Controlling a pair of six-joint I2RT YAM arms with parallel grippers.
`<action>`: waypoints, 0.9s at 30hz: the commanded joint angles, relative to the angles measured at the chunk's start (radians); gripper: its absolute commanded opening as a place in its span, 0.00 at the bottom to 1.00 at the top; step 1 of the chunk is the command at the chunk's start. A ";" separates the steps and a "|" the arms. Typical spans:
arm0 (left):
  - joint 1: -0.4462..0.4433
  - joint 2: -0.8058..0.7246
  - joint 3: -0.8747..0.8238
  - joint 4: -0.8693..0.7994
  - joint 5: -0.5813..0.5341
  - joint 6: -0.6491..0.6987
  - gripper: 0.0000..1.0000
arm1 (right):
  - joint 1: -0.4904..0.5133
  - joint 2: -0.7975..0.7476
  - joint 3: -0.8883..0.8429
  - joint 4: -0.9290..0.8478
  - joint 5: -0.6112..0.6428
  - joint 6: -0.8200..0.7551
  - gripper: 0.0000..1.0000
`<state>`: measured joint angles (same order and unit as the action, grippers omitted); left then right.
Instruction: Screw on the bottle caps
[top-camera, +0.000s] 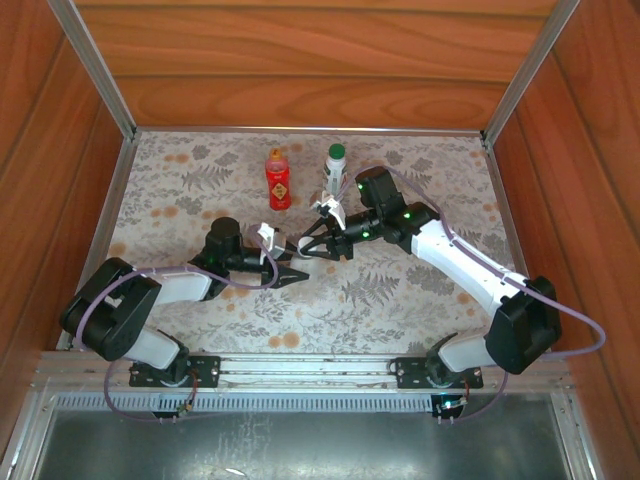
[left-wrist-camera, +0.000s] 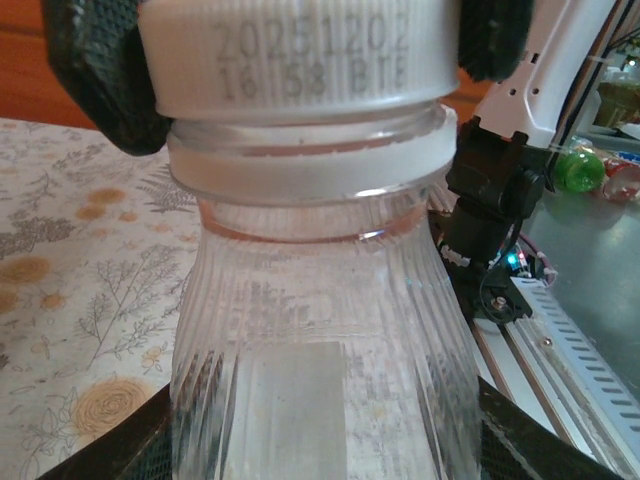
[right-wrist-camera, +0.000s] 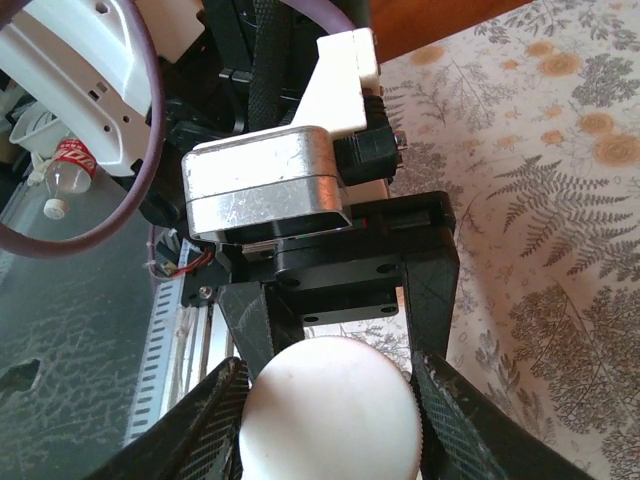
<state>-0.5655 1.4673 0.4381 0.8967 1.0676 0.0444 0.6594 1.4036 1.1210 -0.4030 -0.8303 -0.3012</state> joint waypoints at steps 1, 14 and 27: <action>-0.005 -0.027 0.027 0.028 -0.090 -0.005 0.46 | -0.001 0.013 -0.002 -0.024 0.032 0.022 0.41; -0.136 0.078 0.182 0.032 -0.787 0.049 0.46 | 0.083 -0.011 0.041 -0.179 0.939 0.704 0.33; -0.189 0.024 0.082 0.030 -0.695 0.160 0.46 | 0.100 -0.187 0.054 -0.122 0.654 0.384 0.71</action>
<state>-0.7792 1.5520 0.5636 0.8764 0.2573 0.1520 0.7567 1.2980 1.1934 -0.5278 -0.0006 0.2886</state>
